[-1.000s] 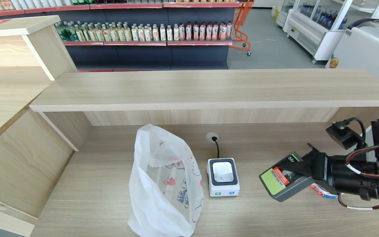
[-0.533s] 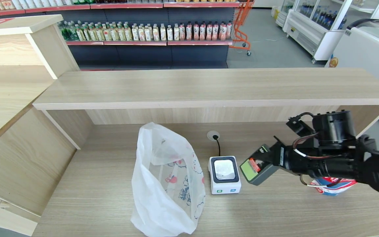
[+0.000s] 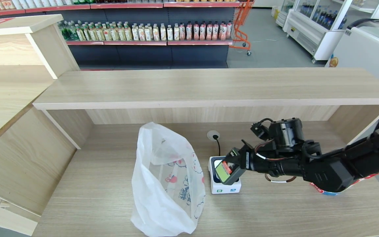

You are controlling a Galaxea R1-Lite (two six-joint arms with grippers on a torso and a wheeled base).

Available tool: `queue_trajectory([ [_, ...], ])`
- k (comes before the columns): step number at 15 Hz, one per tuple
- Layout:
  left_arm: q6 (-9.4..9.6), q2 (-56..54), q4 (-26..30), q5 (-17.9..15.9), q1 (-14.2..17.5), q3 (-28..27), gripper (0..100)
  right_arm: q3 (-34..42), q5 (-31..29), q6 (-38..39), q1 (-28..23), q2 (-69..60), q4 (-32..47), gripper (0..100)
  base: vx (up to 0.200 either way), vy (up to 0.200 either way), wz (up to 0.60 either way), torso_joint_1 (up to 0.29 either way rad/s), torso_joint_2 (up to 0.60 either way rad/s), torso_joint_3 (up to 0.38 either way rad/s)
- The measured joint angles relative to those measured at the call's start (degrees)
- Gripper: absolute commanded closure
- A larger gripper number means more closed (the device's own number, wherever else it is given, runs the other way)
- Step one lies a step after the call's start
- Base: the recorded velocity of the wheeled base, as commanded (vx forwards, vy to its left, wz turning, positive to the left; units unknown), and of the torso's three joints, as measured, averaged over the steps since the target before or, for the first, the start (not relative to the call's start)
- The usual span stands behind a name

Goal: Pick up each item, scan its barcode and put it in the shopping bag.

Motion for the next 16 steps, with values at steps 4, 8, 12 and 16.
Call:
queue_trajectory([
  [4,0.00,0.0,0.0,0.0,0.0,0.0,0,-6.7,0.0,-2.7,1.0,4.6,0.0,100,0.000,0.000,0.00,0.000,0.00,0.000],
  [8,0.00,0.0,0.0,0.0,0.0,0.0,0,-9.2,0.0,-7.1,2.3,7.7,-0.1,100,0.000,0.000,0.00,0.000,0.00,0.000],
  [12,-0.02,0.0,0.0,0.0,0.0,0.0,0,-9.1,-0.9,-8.3,2.3,8.4,-0.1,100,0.000,0.000,0.00,0.000,0.00,0.000],
  [16,0.00,0.0,0.0,0.0,0.0,0.0,0,-6.8,-1.8,-5.5,1.5,4.5,1.1,100,0.000,0.000,0.00,0.000,0.00,0.000],
])
